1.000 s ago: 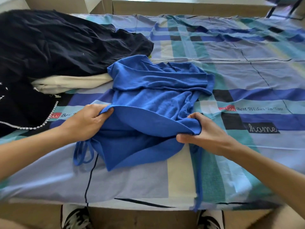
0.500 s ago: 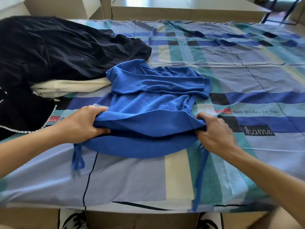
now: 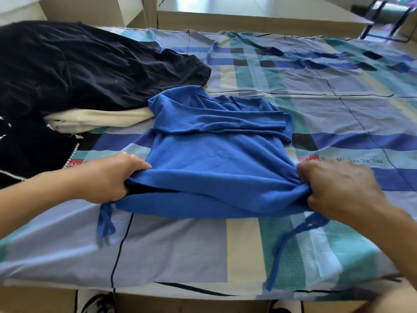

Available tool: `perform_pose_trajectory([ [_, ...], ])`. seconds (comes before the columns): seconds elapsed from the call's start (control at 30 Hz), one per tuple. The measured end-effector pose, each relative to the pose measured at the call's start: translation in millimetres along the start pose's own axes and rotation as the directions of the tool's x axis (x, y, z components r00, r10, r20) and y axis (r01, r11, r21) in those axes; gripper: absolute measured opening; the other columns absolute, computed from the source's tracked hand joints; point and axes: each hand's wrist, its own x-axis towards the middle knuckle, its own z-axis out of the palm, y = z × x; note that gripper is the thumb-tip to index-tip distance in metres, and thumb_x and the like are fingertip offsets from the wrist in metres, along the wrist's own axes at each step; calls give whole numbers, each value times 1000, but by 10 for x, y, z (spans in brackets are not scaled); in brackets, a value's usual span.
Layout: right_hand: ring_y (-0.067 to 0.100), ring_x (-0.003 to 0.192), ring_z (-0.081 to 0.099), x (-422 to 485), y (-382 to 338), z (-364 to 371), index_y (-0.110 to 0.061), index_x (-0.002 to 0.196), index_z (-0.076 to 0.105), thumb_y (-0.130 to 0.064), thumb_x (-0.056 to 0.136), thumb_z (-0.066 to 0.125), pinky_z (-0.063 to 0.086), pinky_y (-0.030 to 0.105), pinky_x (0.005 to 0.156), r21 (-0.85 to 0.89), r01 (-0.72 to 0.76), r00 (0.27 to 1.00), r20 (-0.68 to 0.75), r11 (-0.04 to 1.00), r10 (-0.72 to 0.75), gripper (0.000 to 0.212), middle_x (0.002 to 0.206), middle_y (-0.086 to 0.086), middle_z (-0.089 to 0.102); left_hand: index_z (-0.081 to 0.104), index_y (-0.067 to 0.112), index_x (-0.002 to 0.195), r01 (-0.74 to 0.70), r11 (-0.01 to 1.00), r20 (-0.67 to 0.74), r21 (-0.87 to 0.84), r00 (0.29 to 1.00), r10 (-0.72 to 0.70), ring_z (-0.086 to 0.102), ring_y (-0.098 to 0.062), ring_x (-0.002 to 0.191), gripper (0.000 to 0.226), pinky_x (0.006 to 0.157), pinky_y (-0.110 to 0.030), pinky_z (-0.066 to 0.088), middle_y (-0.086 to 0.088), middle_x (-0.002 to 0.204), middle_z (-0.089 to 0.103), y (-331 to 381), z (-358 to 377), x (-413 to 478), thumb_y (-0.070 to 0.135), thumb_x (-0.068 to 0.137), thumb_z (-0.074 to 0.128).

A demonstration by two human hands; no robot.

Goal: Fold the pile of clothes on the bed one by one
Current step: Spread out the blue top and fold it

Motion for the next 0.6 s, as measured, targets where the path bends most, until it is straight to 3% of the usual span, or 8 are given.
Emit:
perform_pose_trajectory([
  [0.07,22,109,64,-27,-36,17,-33,107,52,-35,84,59,36,30,72,-121,45,982,189,992,-21,24,114,-3,62,54,24,73,9,999,105,52,994,-15,56,-12,67,22,63,-36,49,8,72,60,-8,5,-13,6,61,50],
  [0.13,22,114,63,1,-89,117,-31,116,56,-34,86,57,36,31,73,-135,91,960,277,987,-50,29,123,-3,62,55,32,78,-5,992,228,123,973,-24,58,-6,73,28,70,-34,51,13,78,62,-1,35,-15,13,59,46],
  [0.23,20,112,60,99,-107,176,-32,106,58,-27,81,59,36,32,71,3,122,976,182,993,-120,25,111,-8,58,55,35,80,-35,980,294,196,955,-25,60,-3,77,26,74,-32,51,14,79,64,9,107,-19,21,60,45],
  [0.33,20,93,56,158,-23,140,-26,80,50,-15,71,59,46,36,69,195,229,972,2,954,-234,16,83,-9,47,54,28,73,-93,984,178,154,982,65,56,-8,70,8,69,-35,49,11,72,60,11,78,-3,26,66,51],
  [0.4,21,77,52,166,83,111,-22,70,41,-8,64,58,46,39,65,295,273,961,-37,916,-274,23,71,-7,48,50,26,68,-90,990,81,112,993,81,53,-12,66,7,63,-37,47,9,68,57,-30,-24,5,24,61,51],
  [0.5,12,65,46,157,277,146,-23,68,40,-4,64,61,40,36,58,396,254,963,-23,882,-267,29,69,-5,51,45,22,63,13,999,6,50,1000,-13,44,-11,55,17,50,-30,41,3,61,53,-92,-188,-29,9,53,50],
  [0.6,17,69,50,190,376,257,-22,73,43,-5,72,62,43,40,66,449,178,965,96,876,-245,25,73,-3,54,44,17,59,90,994,-31,-58,995,-92,33,-8,49,23,44,-20,27,3,54,48,-69,-217,-67,-4,55,49],
])
